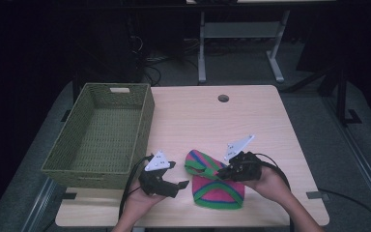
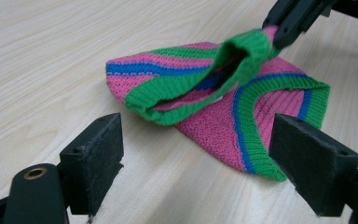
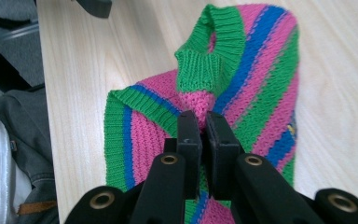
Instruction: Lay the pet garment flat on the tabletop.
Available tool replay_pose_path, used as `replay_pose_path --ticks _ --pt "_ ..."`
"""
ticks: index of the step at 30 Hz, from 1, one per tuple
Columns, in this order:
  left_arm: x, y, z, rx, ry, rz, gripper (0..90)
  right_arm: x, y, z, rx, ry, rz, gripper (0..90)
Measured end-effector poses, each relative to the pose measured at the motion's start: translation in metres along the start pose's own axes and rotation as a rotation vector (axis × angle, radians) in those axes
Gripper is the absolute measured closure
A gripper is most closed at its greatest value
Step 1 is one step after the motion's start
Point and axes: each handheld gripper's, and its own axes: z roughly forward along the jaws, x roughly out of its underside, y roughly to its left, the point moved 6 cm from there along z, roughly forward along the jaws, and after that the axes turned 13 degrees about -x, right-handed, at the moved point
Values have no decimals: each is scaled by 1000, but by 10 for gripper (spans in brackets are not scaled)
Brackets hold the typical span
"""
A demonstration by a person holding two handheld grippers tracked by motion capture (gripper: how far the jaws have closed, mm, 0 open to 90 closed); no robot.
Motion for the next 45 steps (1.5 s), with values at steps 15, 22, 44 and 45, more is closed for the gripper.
replay_pose_path --ticks 15,22,44,45 --pt "-7 -8 20 3 21 107 240 19 -3 -36 -30 -113 3 849" --pt "-13 -6 38 -19 28 162 280 24 -3 -38 -61 -116 -26 849" --pt "-26 -5 65 -29 5 345 550 24 -5 -35 -129 -89 -61 849" --pt "-27 -6 65 -24 -1 356 550 24 -6 -35 -131 -90 -58 849"
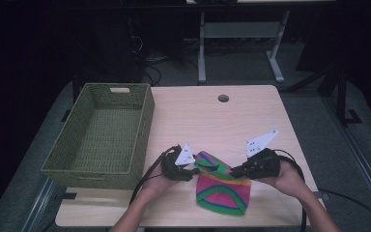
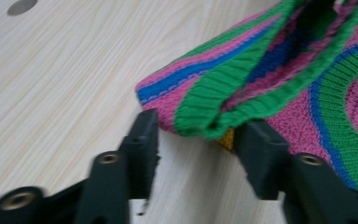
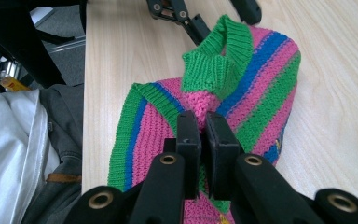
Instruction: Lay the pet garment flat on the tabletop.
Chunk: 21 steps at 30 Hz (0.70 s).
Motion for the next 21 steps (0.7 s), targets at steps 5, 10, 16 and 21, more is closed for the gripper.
replay_pose_path --ticks 5,10,16,21 --pt "-4 -4 -2 34 -14 22 817 2 -2 0 1 3 10 849" --pt "-2 -9 -5 72 20 16 846 4 -5 -4 21 -4 30 849" --pt "-4 -14 -23 93 39 32 848 5 -1 -3 30 9 25 849" --pt "-5 -16 -38 93 49 39 849 4 4 0 28 19 13 850"
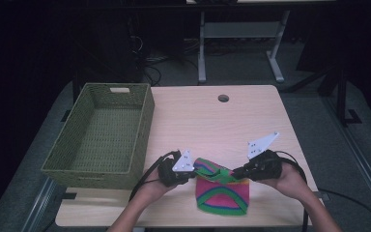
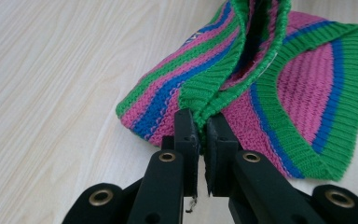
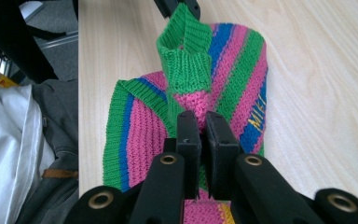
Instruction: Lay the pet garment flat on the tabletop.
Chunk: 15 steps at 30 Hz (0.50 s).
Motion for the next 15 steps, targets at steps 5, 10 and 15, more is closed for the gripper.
replay_pose_path --ticks 5,10,15 --pt "-1 -4 -12 8 26 19 848 -2 6 4 -3 21 -23 850" --pt "-3 -6 -21 11 45 44 848 -2 13 6 -5 38 -47 850" --pt "-9 -4 -30 12 52 56 848 -7 21 4 -11 36 -57 850"
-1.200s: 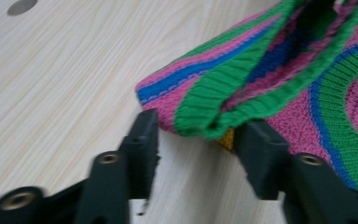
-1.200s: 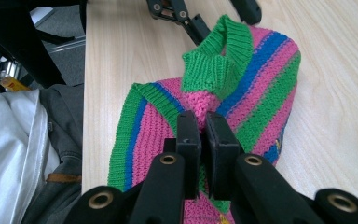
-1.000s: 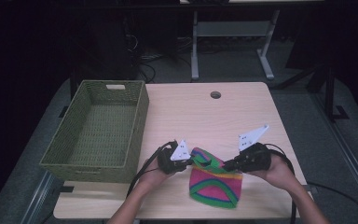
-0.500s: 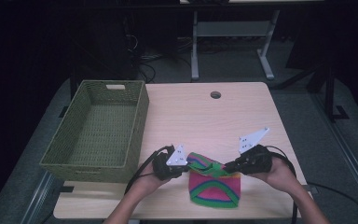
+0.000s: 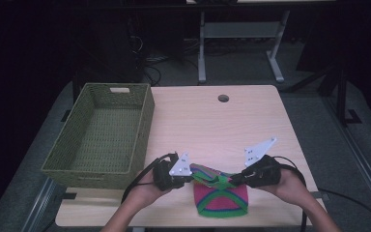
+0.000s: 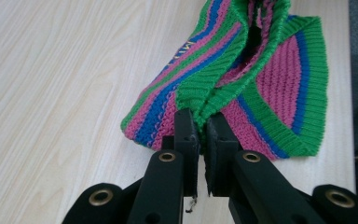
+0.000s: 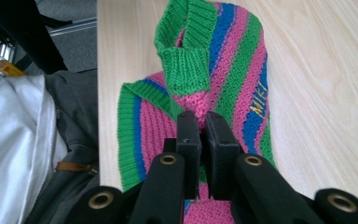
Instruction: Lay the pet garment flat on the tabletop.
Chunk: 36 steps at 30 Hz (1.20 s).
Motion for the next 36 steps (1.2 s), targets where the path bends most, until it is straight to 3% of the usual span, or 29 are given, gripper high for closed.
replay_pose_path --ticks 4,11,19,33,35,36 --pt "-10 5 -10 6 3 15 848 -7 2 -6 10 -5 -21 850" --pt "-23 18 -11 13 20 17 848 -17 -5 -18 38 -30 7 851" --pt "-28 42 11 24 61 -46 847 -17 -32 -28 92 -52 79 850" --pt "-29 61 49 15 104 -169 836 -13 -65 -22 169 -17 166 846" --pt "-29 62 52 16 107 -179 836 -12 -68 -21 175 -16 159 846" --pt "-29 64 56 11 113 -189 834 -11 -72 -20 185 -15 188 846"
